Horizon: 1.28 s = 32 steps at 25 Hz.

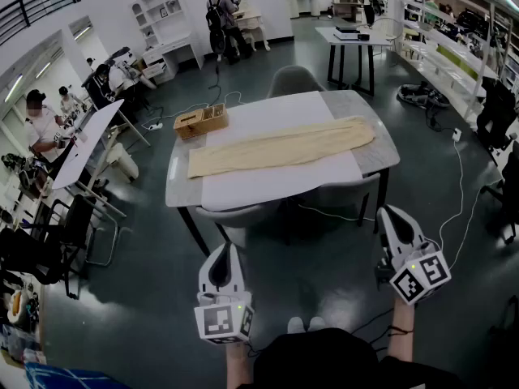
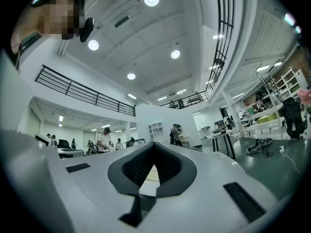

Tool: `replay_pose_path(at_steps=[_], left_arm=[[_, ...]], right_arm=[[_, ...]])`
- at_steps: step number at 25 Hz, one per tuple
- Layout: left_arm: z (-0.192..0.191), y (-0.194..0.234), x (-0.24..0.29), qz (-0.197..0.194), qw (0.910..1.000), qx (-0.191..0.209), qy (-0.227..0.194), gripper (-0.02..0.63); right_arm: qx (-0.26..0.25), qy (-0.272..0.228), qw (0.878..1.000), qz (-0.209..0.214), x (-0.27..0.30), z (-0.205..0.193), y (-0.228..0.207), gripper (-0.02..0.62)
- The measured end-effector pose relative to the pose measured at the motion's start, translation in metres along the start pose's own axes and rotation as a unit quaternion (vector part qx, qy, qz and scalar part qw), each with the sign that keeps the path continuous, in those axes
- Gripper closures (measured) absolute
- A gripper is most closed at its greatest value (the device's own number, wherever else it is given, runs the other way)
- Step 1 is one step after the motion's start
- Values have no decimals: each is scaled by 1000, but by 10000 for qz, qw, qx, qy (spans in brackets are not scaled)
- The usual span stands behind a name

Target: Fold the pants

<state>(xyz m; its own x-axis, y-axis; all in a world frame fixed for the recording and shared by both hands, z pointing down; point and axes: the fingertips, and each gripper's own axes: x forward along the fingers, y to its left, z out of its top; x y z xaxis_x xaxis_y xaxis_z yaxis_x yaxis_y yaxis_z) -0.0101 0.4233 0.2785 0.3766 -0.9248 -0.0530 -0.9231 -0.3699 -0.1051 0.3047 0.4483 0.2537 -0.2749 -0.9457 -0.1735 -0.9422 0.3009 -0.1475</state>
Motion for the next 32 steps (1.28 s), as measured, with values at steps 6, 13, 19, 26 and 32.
replay_pose_path(at_steps=[6,13,19,26,32], left_arm=[[0,-3,4,12,10000,-2,13,598],[-2,-12,21,10,10000,38,38,598],[-11,-27,30,-33,9998,61,177,598],[-16,-22,49,110,9994,41,319,598],[-30,-9,75,135,9989,-8,438,598]], right_arm=[[111,-81,9999,-13,-2,5,-10,581],[141,-66,9999,3,4,2,-27,581],[319,-82,9995,-18,5,-6,-45,581],[386,-26,9992,107,32,-13,-55,581],[331,142,9993,139,64,-29,-63,581]])
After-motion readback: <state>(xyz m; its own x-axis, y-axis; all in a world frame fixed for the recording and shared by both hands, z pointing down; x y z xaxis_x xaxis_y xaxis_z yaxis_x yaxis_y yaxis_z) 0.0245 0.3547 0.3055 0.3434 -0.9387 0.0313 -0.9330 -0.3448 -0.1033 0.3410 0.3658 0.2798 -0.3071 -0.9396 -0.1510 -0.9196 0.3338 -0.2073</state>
